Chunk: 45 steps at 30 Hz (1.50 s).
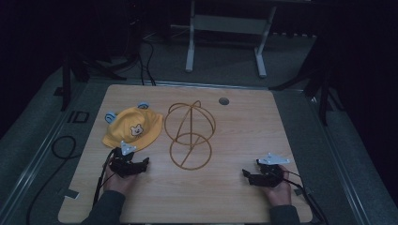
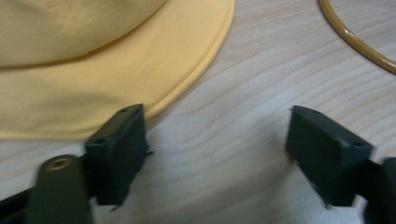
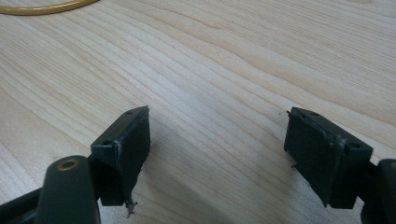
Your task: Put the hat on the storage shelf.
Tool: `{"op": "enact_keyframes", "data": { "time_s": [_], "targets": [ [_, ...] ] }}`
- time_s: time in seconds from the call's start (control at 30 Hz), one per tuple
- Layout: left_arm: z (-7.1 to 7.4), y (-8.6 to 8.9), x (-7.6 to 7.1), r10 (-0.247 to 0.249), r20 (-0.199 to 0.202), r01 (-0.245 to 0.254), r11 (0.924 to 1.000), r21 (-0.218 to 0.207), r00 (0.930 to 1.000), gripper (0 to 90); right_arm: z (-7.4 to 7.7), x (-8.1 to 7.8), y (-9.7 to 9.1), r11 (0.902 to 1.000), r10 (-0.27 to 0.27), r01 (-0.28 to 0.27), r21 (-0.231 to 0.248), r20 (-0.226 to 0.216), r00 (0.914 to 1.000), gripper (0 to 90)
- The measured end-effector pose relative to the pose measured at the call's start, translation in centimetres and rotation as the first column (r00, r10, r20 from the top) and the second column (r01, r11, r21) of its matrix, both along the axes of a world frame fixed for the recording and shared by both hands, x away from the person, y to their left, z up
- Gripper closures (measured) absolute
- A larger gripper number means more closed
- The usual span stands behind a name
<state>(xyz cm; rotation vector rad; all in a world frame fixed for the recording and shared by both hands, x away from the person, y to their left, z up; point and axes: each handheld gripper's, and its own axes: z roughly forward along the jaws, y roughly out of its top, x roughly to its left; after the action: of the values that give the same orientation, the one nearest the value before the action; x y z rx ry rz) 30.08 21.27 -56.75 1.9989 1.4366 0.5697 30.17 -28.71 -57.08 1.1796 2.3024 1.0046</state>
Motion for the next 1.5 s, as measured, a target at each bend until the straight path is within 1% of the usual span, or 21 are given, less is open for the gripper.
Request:
{"op": "enact_keyframes", "data": {
  "time_s": [0.03, 0.1, 0.13, 0.17, 0.2, 0.23, 0.33, 0.37, 0.4, 0.47, 0.6, 0.67, 0.77, 0.8, 0.87, 0.97, 1.07, 1.13, 1.3, 1.43, 1.5],
  "targets": [
    [0.2, 0.1, -0.1, 0.005, -0.014, -0.005, 1.0, 0.002, 0.9999, 34.8, 0.0, 0.0, 0.0, 1.0, 0.001, -0.001, 0.0, 0.0, 1.0, 22.3],
    [0.6, 0.4, -0.5, 0.001, -0.046, -0.001, 1.0, 0.0, 0.9989, 43.4, 0.0, 0.0, 0.0, 1.0, 0.001, -0.001, 0.0, 0.0, 1.0, 22.4],
    [0.9, 0.7, -0.9, -0.016, -0.057, 0.015, 0.9997, -0.022, 0.9983, 45.8, 0.0, 0.0, 0.0, 1.0, 0.001, -0.001, 0.0, 0.0, 1.0, 22.3],
    [0.9, 0.7, -0.9, -0.016, -0.057, 0.015, 0.9997, -0.022, 0.9983, 48.1, 0.0, 0.0, 0.0, 1.0, 0.001, -0.001, 0.0, 0.0, 1.0, 22.3],
    [1.1, 0.9, -1.3, -0.036, -0.057, 0.035, 0.9992, -0.019, 0.9977, 49.5, 0.0, 0.0, 0.0, 1.0, 0.001, -0.001, 0.0, 0.0, 1.0, 22.3],
    [1.1, 0.9, -1.3, -0.036, -0.057, 0.035, 0.9992, -0.019, 0.9977, 50.6, 0.0, 0.0, 0.0, 1.0, 0.001, -0.001, 0.0, 0.0, 1.0, 22.3],
    [1.7, 1.1, -1.8, -0.069, -0.064, 0.068, 0.9975, -0.018, 0.9956, 51.7, 0.0, 0.0, 0.0, 1.0, 0.001, -0.001, 0.0, 0.0, 1.0, 22.3],
    [2.0, 1.2, -1.9, -0.085, -0.063, 0.083, 0.9961, -0.031, 0.9944, 52.0, 0.0, 0.0, 0.0, 1.0, 0.002, -0.002, 0.0, 0.0, 1.0, 22.2],
    [2.6, 1.4, -2.0, -0.128, -0.077, 0.124, 0.9904, -0.063, 0.9888, 52.9, 0.0, 0.0, 0.0, 1.0, 0.001, -0.001, 0.0, 0.0, 1.0, 22.2],
    [2.9, 1.5, -2.1, -0.137, -0.077, 0.132, 0.989, -0.066, 0.9875, 53.0, 0.0, 0.0, 0.0, 1.0, 0.001, -0.001, 0.0, 0.0, 1.0, 22.2],
    [4.3, 1.9, -2.3, -0.171, -0.052, 0.167, 0.9838, -0.064, 0.9839, 53.0, 0.0, 0.0, 0.0, 1.0, 0.003, -0.003, 0.0, -0.001, 1.0, 21.8],
    [4.6, 2.0, -2.4, -0.176, -0.052, 0.172, 0.9828, -0.067, 0.9831, 53.0, 0.0, 0.0, 0.0, 1.0, 0.003, -0.003, 0.0, -0.002, 1.0, 21.8],
    [5.1, 2.1, -2.3, -0.191, -0.052, 0.188, 0.9806, -0.056, 0.9802, 53.0, 0.0, 0.0, 0.0, 1.0, 0.003, -0.003, -0.001, -0.001, 1.0, 21.8],
    [5.7, 2.1, -2.2, -0.209, -0.054, 0.206, 0.9771, -0.054, 0.9765, 53.0, 0.0, 0.0, 0.0, 1.0, 0.004, -0.004, 0.0, 0.001, 1.0, 21.8],
    [6.3, 2.1, -2.0, -0.225, -0.049, 0.223, 0.9739, -0.045, 0.9732, 53.0, 0.0, 0.0, 0.0, 1.0, 0.004, -0.004, 0.001, 0.001, 1.0, 21.8],
    [7.2, 2.2, -1.7, -0.23, -0.033, 0.229, 0.9731, -0.028, 0.9727, 53.0, 0.0, 0.0, 0.0, 1.0, 0.004, -0.004, 0.0, 0.001, 1.0, 21.8],
    [8.1, 2.2, -1.3, -0.221, -0.019, 0.221, 0.975, -0.025, 0.975, 53.0, 0.0, 0.0, 0.0, 1.0, 0.004, -0.004, 0.001, 0.001, 1.0, 21.8],
    [8.7, 2.4, -1.0, -0.226, -0.018, 0.226, 0.9741, -0.016, 0.974, 53.7, 0.0, 0.0, 0.0, 1.0, 0.005, -0.005, 0.0, 0.003, 1.0, 21.8],
    [10.3, 2.5, -0.4, -0.232, 0.003, 0.232, 0.9727, -0.009, 0.9727, 54.1, 0.0, 0.0, 0.0, 1.0, 0.005, -0.005, -0.001, 0.003, 1.0, 21.8],
    [11.1, 2.6, -0.1, -0.242, 0.021, 0.242, 0.9702, -0.011, 0.9701, 54.1, 0.0, 0.0, 0.0, 1.0, 0.006, -0.006, -0.001, 0.003, 1.0, 21.9],
    [11.3, 2.7, 0.0, -0.239, 0.029, 0.239, 0.9709, -0.012, 0.9706, 54.0, 0.0, 0.0, 0.0, 1.0, 0.006, -0.006, -0.001, 0.003, 1.0, 21.8]
  ]
}}
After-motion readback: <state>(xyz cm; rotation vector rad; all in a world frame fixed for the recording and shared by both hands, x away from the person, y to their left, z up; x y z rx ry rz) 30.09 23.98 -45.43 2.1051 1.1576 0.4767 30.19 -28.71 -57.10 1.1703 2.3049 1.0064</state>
